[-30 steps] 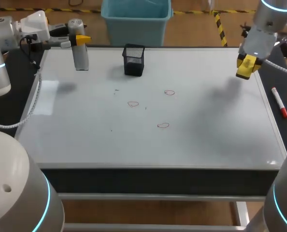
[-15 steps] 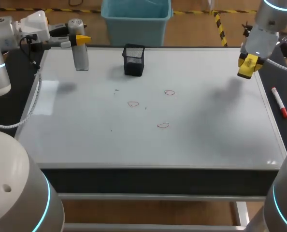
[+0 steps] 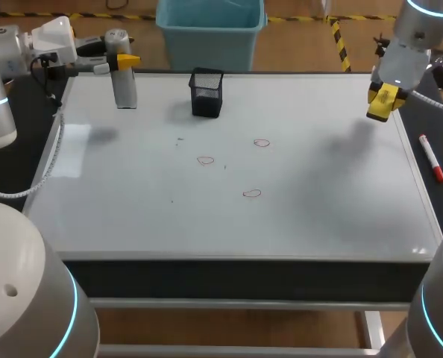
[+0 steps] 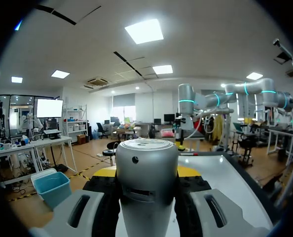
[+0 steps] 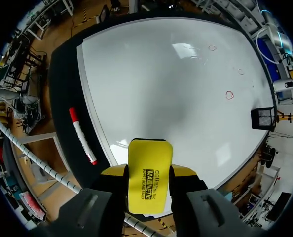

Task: Pick up the inspection probe, press it on each red-marked spot on the whiteboard one by one, put down the probe, pick up the eraser, and wipe off all the red marks.

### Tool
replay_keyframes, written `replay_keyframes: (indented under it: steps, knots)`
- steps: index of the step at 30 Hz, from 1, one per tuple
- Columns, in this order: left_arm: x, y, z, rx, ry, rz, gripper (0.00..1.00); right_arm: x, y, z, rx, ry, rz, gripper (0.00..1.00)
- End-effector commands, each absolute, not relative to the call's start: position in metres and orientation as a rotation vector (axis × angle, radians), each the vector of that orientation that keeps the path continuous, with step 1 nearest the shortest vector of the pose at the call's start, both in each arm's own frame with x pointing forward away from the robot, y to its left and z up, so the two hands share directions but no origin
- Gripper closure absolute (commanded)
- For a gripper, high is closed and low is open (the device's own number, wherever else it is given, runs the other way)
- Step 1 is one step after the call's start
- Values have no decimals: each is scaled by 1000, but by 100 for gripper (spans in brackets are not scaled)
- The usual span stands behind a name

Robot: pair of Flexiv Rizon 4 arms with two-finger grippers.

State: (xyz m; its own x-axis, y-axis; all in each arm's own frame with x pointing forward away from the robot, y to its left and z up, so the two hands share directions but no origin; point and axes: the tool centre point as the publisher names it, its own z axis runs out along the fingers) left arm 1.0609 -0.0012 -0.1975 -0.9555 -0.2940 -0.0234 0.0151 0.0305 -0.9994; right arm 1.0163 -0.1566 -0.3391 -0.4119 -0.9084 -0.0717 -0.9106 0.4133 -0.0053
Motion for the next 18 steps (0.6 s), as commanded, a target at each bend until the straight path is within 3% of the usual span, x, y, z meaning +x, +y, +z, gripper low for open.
replay_keyframes:
  steps: [1,18]
  knots:
    - [1053,-10,-193,-268,2076,-2019,100,1016,-157,-338,-1671,2586,48,100]
    - [968,-111,-191,77,2161,-2251,100,1016,-157,-338,-1671,2586,48,100]
